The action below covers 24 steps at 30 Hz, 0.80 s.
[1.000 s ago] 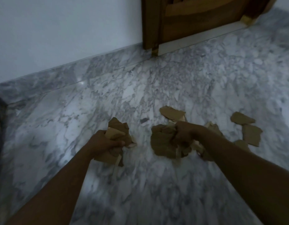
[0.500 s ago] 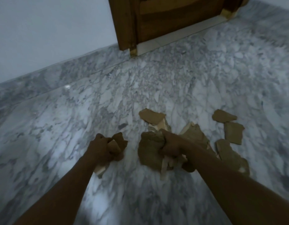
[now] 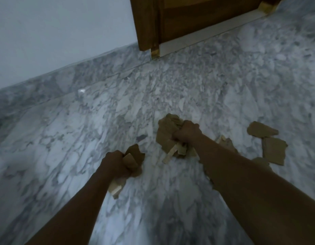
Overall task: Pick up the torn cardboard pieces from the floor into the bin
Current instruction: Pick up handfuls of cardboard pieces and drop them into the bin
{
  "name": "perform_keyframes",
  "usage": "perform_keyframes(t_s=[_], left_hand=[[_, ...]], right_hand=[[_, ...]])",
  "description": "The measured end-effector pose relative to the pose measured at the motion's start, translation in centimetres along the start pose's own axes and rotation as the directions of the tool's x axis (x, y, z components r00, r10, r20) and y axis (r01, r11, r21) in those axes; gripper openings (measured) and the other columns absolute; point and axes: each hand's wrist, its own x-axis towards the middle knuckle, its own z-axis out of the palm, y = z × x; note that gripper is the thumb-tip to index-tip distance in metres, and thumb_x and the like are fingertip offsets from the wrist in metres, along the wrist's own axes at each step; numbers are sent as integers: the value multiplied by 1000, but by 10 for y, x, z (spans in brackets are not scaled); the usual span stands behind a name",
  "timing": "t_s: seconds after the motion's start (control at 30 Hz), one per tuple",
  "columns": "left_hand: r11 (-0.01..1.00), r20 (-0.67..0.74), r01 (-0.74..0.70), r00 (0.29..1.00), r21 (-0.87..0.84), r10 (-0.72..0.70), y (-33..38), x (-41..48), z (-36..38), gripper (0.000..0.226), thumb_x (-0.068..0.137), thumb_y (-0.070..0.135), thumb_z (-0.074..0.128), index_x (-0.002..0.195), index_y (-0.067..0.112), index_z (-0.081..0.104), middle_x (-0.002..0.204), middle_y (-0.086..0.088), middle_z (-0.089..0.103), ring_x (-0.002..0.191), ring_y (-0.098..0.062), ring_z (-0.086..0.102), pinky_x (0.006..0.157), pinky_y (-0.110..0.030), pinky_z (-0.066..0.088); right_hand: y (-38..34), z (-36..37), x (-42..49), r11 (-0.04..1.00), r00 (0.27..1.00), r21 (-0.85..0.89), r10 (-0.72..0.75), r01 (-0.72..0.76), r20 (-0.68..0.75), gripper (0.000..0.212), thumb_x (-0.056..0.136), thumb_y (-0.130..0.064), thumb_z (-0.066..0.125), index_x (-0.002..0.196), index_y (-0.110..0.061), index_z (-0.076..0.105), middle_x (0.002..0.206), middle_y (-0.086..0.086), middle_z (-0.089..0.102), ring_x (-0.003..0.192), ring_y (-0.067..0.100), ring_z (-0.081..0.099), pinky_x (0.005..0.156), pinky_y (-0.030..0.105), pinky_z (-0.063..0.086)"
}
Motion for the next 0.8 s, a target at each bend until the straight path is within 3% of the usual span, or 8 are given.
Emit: perform_keyframes(t_s=[0.07, 0.1, 0.2, 0.27, 0.43, 0.57, 0.67, 0.8], left_hand=[[1000, -32, -15, 999, -25, 15, -1, -2, 2, 43, 58, 51, 84, 91, 25, 72, 83, 6, 68, 71, -11, 58, 61, -23, 42], [999, -44, -28, 999, -40, 26, -1, -3, 3, 44, 57, 52, 84, 90, 26, 72, 81, 6, 66, 71, -11, 58, 62, -23, 42], [996, -17, -50, 999, -73, 48, -5, -5, 4, 43, 59, 50, 83, 93, 28, 69, 84, 6, 65, 74, -11, 59, 64, -22, 44], [987, 40, -47, 998, -153, 53, -9, -2, 2, 39, 60, 39, 86, 93, 27, 70, 87, 5, 70, 73, -9, 63, 59, -20, 45], [891, 13, -69, 996, -449, 84, -20, -7, -9, 17, 70, 24, 82, 77, 30, 67, 75, 6, 68, 66, -7, 63, 54, -17, 48], [686, -67, -106, 994, -720, 83, 0, -13, -39, 30, 60, 24, 88, 86, 26, 74, 83, -1, 75, 77, -20, 72, 69, -41, 62], [611, -83, -209, 970, -764, 228, 51, -33, -69, 38, 66, 26, 88, 100, 19, 73, 95, -2, 74, 87, -20, 71, 78, -41, 60], [442, -70, -326, 861, -835, 503, 145, -90, -113, 20, 83, 17, 75, 102, 20, 68, 98, -1, 71, 91, -22, 68, 79, -38, 57]], right_hand=[[3, 5, 2, 996, 998, 78, -30, 33, -48, 69, 70, -37, 83, 129, -13, 55, 113, 9, 61, 92, 24, 59, 77, 30, 54], [5, 7, -1, 994, 995, 97, -41, 49, -86, 70, 69, -37, 83, 129, -14, 56, 111, 8, 63, 92, 24, 60, 80, 32, 55], [10, 15, -12, 989, 976, 69, -118, 132, -184, 82, 71, -38, 82, 143, -22, 45, 128, 7, 59, 115, 30, 58, 92, 37, 51], [13, 17, -20, 970, 956, 87, -206, 228, -208, 76, 73, -37, 82, 139, -26, 48, 125, 5, 61, 115, 28, 59, 91, 35, 50], [28, 3, -64, 874, 975, 433, -182, 219, -125, 51, 70, -32, 90, 114, -22, 68, 101, -3, 74, 86, 10, 73, 67, 21, 58], [36, -24, -122, 702, 985, 690, -116, 174, -130, 22, 78, -19, 85, 92, -23, 68, 83, -8, 72, 66, 0, 71, 50, 16, 55], [35, -47, -163, 646, 985, 743, -97, 172, -144, 34, 72, -32, 89, 100, -25, 71, 95, -8, 75, 77, 1, 73, 61, 18, 58], [35, -90, -213, 505, 966, 827, -59, 247, -252, 41, 75, -26, 87, 111, -14, 73, 111, 8, 75, 100, 26, 73, 86, 43, 59]])
